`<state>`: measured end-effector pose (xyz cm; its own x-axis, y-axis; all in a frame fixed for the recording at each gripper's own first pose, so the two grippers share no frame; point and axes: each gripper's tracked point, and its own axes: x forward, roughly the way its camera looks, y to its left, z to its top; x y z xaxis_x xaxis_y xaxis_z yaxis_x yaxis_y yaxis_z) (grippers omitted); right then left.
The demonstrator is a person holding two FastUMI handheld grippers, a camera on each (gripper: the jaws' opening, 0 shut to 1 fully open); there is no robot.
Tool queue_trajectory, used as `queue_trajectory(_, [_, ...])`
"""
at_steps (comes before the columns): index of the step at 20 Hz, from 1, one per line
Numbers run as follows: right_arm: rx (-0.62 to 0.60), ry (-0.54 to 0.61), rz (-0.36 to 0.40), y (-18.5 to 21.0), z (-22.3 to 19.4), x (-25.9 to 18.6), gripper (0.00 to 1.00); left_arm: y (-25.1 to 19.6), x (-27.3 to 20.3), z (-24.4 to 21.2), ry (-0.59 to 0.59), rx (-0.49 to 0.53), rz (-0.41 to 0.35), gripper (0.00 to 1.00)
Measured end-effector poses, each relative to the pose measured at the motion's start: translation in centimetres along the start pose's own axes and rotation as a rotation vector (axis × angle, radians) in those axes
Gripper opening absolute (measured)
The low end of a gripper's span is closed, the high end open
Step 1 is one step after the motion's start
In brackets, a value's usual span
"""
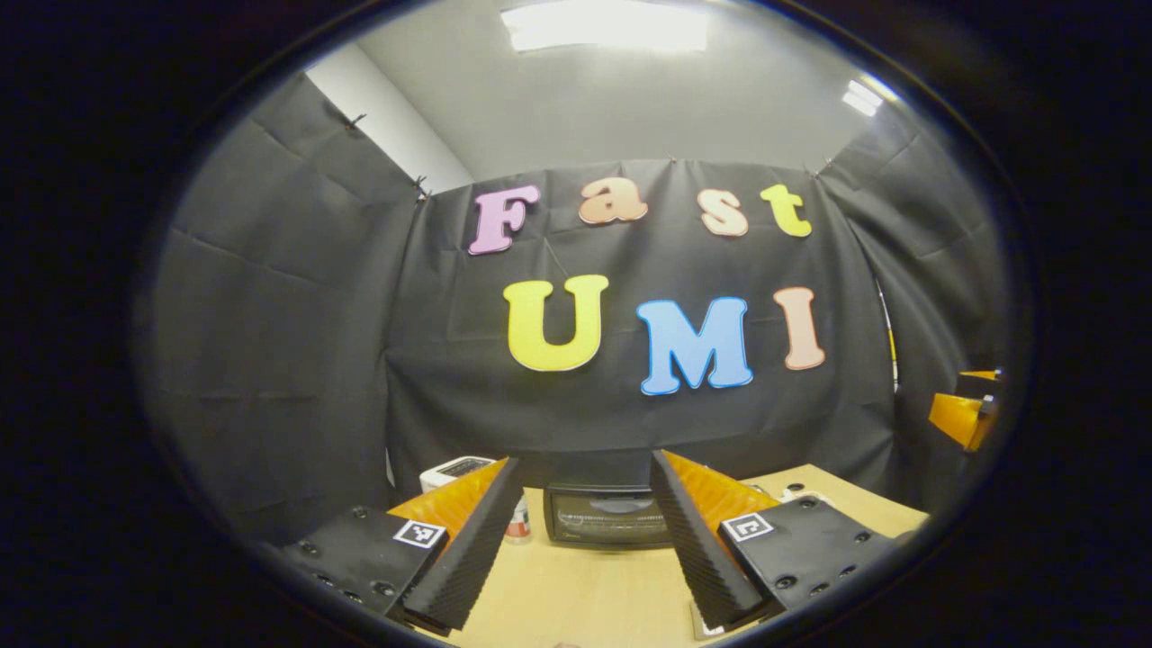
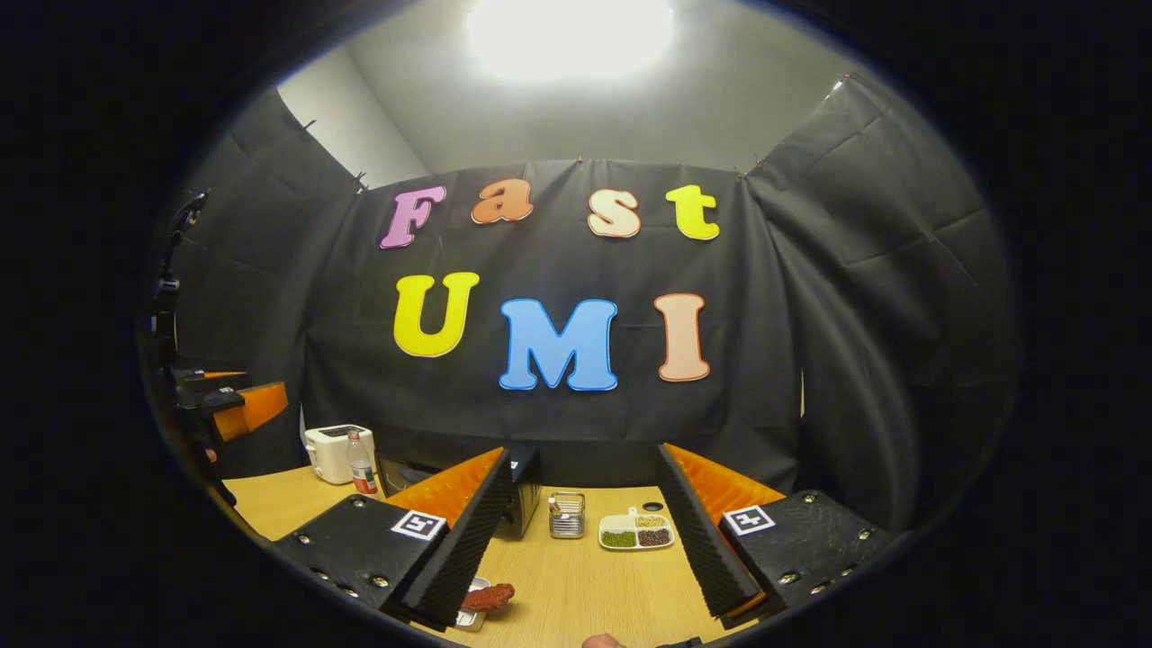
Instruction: Open the electric oven with the left hand, put the food in, and close the electric oven.
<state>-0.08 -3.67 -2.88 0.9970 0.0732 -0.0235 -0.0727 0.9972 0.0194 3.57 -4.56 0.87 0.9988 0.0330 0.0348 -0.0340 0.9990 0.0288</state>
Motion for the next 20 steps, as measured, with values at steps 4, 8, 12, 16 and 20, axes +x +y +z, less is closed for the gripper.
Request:
queue_trajectory(4, [0.001,0.004,-0.042,0.0,-0.2,1.4,0.96,-0.3,4.5,-0.7,0.001,-0.02,-0.042,1.0])
queue_trajectory(8, [-0.015,-0.003,-0.079,0.4,0.1,2.6,0.96,-0.3,9.0,-2.3,0.021,-0.039,-0.075,1.0])
queue_trajectory(12, [-0.026,-0.018,-0.115,0.8,0.9,3.5,0.97,-0.9,12.8,-4.2,0.05,-0.047,-0.112,1.0])
queue_trajectory(16, [-0.044,-0.022,-0.159,0.8,0.9,4.0,0.97,-2.1,16.3,-6.7,0.083,-0.053,-0.155,1.0])
queue_trajectory(20, [-0.052,-0.003,-0.206,0.8,0.4,4.4,0.96,-3.1,19.3,-8.7,0.104,-0.049,-0.191,0.96])
